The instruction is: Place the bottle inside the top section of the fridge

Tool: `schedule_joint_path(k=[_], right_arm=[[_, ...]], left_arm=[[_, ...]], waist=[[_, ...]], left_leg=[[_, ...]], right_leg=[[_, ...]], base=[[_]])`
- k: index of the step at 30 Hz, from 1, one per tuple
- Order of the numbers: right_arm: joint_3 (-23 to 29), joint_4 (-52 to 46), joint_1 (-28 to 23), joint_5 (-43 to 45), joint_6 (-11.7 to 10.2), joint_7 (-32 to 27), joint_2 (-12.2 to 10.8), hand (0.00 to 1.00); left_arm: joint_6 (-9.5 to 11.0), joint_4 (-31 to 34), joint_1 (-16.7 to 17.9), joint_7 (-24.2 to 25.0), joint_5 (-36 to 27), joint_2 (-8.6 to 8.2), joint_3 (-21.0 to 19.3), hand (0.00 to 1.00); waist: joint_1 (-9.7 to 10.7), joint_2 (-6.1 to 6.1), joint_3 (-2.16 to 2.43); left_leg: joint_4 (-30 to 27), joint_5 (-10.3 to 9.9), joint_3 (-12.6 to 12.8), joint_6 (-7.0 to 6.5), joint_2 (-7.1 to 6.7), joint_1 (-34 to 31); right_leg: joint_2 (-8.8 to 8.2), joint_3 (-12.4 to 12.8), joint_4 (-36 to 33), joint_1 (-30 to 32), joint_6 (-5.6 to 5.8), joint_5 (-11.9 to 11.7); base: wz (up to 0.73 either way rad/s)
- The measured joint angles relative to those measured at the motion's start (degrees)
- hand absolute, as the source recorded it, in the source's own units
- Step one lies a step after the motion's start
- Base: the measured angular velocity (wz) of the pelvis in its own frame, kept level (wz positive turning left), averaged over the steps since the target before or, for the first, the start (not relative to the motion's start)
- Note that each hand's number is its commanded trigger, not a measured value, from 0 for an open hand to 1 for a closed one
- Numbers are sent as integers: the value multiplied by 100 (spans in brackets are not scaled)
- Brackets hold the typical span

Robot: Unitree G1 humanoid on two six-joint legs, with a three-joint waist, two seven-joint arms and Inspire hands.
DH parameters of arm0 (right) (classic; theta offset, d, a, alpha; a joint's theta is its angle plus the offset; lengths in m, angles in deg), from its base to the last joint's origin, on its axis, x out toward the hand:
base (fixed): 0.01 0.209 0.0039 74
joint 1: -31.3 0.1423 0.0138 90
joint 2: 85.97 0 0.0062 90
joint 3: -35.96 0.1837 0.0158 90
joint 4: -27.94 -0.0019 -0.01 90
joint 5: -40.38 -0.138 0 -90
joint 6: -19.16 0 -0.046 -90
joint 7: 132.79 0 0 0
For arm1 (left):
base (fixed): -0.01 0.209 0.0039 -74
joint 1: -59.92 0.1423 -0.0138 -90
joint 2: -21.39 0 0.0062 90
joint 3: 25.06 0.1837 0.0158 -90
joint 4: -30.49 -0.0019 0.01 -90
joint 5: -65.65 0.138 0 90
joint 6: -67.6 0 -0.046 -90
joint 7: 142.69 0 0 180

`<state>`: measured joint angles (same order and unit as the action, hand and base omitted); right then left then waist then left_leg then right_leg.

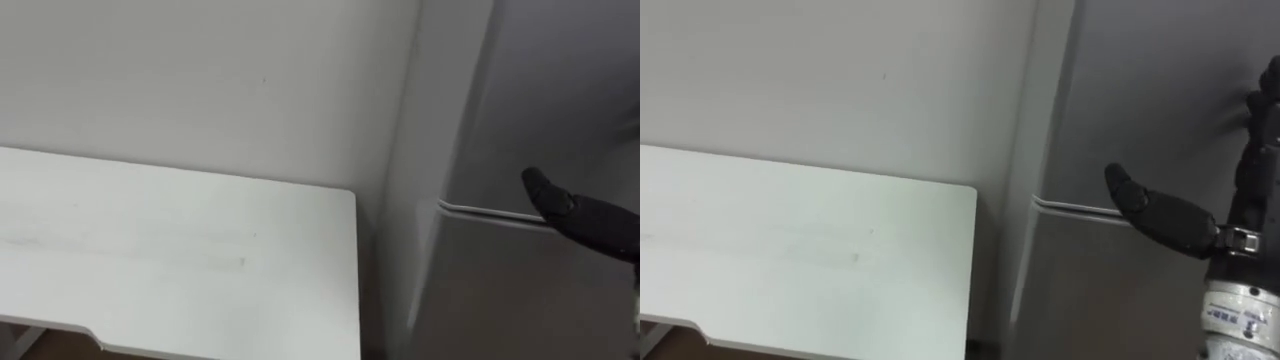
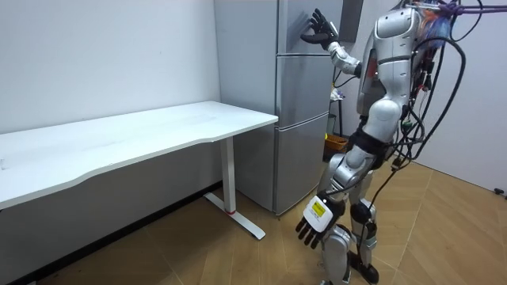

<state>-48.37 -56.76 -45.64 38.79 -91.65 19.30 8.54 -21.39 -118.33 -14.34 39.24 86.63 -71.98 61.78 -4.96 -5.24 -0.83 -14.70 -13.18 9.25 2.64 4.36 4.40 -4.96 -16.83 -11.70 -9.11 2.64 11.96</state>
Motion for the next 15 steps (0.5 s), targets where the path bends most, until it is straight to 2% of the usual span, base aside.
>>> schedule_joint_path(k=[8,13,15], right_arm=[[13,857,390,19,-23,49,30,0],[14,1050,436,44,41,83,90,0],[-4,1162,443,108,40,104,186,0]], left_arm=[[-364,87,5,60,-1,-1,3,0],[-480,100,14,93,-3,-9,2,0],[-484,180,25,93,-10,-12,3,0]], waist=[[-26,30,13],[-48,74,38],[-82,110,64]], left_leg=[[-217,7,-134,-26,-7,-52],[-282,23,-175,-47,-8,-95],[-281,29,-174,-54,-9,-91]], right_leg=[[-6,-90,11,-86,-6,-8],[-7,-128,-3,-92,-7,-35],[-9,-126,-8,-94,-9,-42]], base=[[10],[4],[0]])
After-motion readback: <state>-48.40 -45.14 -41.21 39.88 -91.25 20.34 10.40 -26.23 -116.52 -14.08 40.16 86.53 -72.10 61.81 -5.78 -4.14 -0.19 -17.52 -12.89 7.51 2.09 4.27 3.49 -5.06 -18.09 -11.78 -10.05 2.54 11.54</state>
